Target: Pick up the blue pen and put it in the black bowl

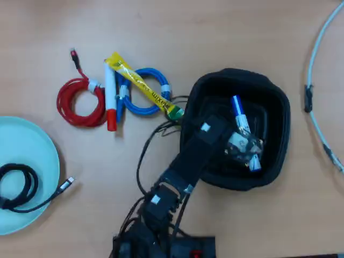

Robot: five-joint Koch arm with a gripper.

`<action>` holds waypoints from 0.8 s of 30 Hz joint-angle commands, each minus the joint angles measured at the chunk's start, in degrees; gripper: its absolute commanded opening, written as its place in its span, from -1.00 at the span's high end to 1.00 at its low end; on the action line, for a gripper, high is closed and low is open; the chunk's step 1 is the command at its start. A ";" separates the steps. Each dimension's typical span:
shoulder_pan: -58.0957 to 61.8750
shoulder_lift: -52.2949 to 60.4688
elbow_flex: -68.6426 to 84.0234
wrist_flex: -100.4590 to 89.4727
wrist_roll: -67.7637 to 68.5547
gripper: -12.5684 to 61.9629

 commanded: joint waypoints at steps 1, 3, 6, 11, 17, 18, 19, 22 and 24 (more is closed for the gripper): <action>-3.78 1.14 -4.22 1.49 -2.72 -0.17; -7.12 1.32 -4.22 2.29 -2.81 -0.17; -11.69 4.13 -3.87 4.83 -1.93 -0.17; -19.34 13.45 -1.93 8.96 2.46 -0.17; -28.48 22.68 7.91 8.09 9.23 -0.17; -29.97 23.29 10.02 6.94 10.20 -0.17; -31.55 23.91 12.22 5.27 11.43 -0.17; -36.65 26.63 19.86 -0.62 16.17 -0.17; -39.64 28.21 24.96 -5.36 18.46 -0.17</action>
